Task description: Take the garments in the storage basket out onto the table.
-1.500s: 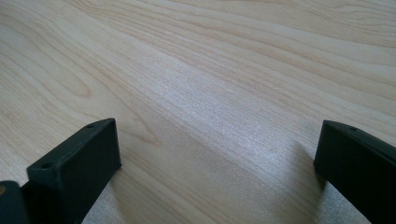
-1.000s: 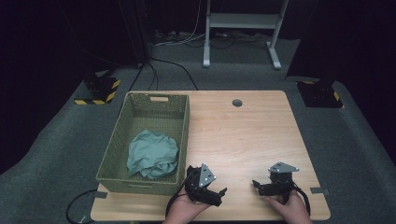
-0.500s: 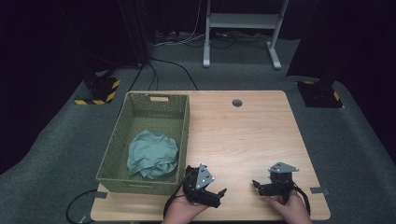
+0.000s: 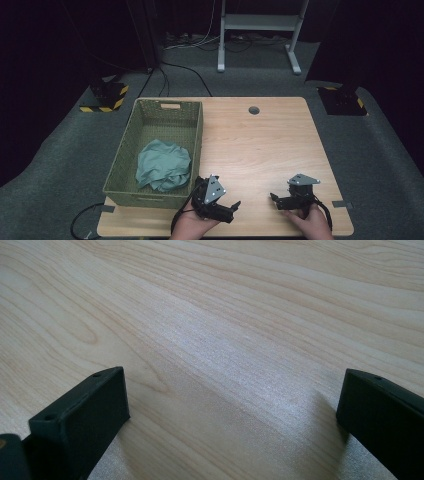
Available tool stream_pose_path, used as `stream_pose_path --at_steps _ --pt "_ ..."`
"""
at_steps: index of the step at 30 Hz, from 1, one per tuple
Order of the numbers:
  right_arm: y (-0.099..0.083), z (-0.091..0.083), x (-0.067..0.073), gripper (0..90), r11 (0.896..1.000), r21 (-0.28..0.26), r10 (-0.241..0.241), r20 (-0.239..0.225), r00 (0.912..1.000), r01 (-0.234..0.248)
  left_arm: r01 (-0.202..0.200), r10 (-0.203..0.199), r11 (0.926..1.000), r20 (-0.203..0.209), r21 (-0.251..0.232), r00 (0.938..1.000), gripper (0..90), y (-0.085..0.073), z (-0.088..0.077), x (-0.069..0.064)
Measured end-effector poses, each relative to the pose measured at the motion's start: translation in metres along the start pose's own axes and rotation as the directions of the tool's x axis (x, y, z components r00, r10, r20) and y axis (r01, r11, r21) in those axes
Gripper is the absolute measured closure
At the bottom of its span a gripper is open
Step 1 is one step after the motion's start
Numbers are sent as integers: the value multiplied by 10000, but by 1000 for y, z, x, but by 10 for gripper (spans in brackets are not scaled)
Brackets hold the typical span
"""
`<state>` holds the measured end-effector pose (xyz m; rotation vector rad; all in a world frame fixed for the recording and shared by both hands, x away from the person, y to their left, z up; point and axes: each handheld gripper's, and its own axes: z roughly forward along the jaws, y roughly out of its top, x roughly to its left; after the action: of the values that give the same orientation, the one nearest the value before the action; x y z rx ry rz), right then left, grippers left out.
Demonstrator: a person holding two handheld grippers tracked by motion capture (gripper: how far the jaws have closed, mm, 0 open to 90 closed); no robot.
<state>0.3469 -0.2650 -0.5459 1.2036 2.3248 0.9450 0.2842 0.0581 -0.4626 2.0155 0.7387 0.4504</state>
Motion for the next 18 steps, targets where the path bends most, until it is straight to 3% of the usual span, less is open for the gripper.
stream_pose_path --at_steps 18 --pt "0 0 1 0 10000 -4 -2 -12 10000 2 233 -240 9991 -190 -366 9995 13 4 -18 10"
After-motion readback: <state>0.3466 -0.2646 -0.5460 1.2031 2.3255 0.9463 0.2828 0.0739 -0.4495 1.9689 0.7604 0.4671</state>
